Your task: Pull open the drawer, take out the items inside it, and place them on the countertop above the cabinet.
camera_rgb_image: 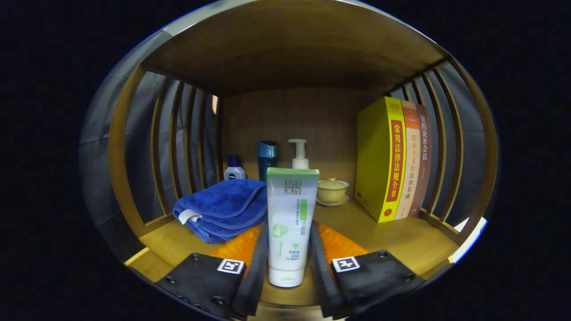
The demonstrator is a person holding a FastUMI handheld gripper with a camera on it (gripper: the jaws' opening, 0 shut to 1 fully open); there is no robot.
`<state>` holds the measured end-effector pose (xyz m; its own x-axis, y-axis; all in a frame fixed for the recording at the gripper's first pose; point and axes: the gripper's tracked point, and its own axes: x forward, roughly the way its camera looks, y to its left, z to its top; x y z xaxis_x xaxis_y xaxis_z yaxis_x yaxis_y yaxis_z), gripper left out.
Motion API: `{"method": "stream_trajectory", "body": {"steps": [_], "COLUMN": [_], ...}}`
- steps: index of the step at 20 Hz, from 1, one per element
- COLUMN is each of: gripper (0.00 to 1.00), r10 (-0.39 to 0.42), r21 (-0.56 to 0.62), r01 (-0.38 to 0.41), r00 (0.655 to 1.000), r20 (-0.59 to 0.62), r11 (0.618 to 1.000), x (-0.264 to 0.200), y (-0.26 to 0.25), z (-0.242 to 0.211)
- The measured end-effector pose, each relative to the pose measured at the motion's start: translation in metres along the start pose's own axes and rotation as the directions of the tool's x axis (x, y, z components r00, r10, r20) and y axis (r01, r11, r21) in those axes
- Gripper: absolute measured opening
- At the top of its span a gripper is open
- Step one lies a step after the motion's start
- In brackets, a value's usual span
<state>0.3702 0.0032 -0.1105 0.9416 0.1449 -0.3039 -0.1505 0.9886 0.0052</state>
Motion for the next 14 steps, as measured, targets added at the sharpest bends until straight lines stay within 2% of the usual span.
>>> {"method": "stream_trajectory", "body": {"steps": [1,8,11,14], "gripper": [0.63,0.70,0.92,0.96], "r10": [0.000,0.024,0.020,0.024], "r21": [-0.005,-0.079,-0.077,-0.094], "r01": [0.000,-0.018,-0.012,-0.008], "r00": [1.000,0.996,0.994,0.985], "r20": [0.028,0.086,0.109,0.169], "r11": [1.000,0.997,0.997,0.996], "x": [0.000,-0.005,-0.008,-0.015], "y": [0.001,0.014,0.014,0.016], "z": [0.007,0.029,0.037,0.057]}}
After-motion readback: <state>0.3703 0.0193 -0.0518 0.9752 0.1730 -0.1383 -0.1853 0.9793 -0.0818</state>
